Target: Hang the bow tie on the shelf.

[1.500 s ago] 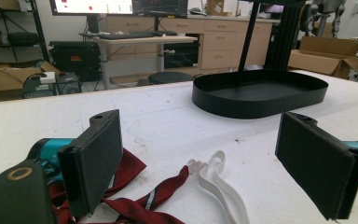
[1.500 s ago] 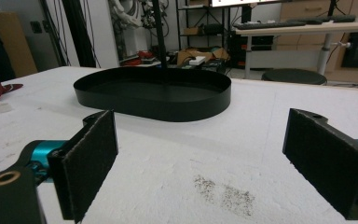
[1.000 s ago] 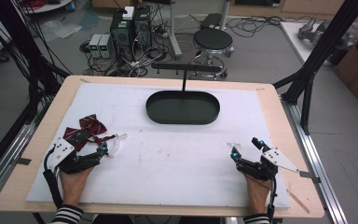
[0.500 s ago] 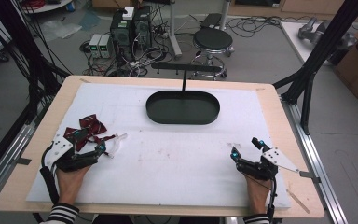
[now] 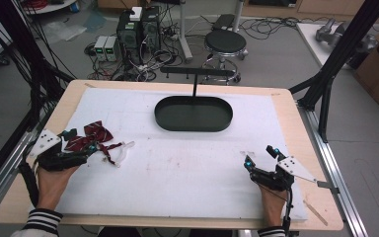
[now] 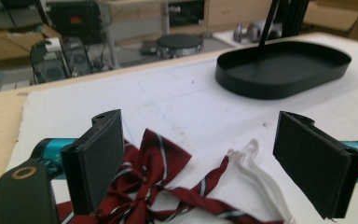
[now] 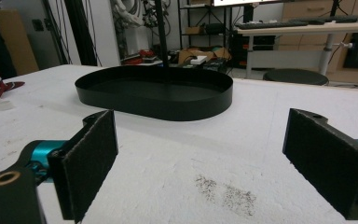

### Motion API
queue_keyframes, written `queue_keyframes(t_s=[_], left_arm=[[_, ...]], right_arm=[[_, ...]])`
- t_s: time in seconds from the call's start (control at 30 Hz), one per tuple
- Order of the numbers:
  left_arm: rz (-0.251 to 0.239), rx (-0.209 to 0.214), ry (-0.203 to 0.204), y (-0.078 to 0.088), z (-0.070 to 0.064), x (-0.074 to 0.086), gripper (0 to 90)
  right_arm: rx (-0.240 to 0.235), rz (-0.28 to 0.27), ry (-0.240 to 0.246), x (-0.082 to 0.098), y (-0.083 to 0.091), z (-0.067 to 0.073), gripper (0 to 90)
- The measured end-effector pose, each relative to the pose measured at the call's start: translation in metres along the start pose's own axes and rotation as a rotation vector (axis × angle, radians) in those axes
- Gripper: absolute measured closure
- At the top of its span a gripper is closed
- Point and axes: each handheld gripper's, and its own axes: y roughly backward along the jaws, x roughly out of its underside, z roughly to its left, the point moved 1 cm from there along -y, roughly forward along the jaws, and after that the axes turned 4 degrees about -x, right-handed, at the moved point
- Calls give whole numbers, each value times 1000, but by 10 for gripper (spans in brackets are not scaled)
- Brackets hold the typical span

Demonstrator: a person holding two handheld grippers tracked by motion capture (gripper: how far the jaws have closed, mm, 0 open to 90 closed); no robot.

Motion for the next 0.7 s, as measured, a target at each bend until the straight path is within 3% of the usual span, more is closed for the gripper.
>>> queue_keyframes(t_s=[0.07,0.23,0.47,0.63,0.67,0.7], left_arm=[[24,2,-4,-1,2,-2,177],[141,36,-39,-6,11,-14,202],[259,42,-77,-18,22,-22,232],[349,62,-114,-29,31,-28,302],[349,62,-114,-29,31,-28,301],[383,64,-122,-33,32,-30,301]], right_arm=[[0,2,-2,0,0,0,92],[0,2,-1,0,0,0,92],[3,1,1,0,0,1,92],[0,1,-1,0,0,1,92],[0,2,0,0,0,0,92],[0,1,0,0,0,0,92]])
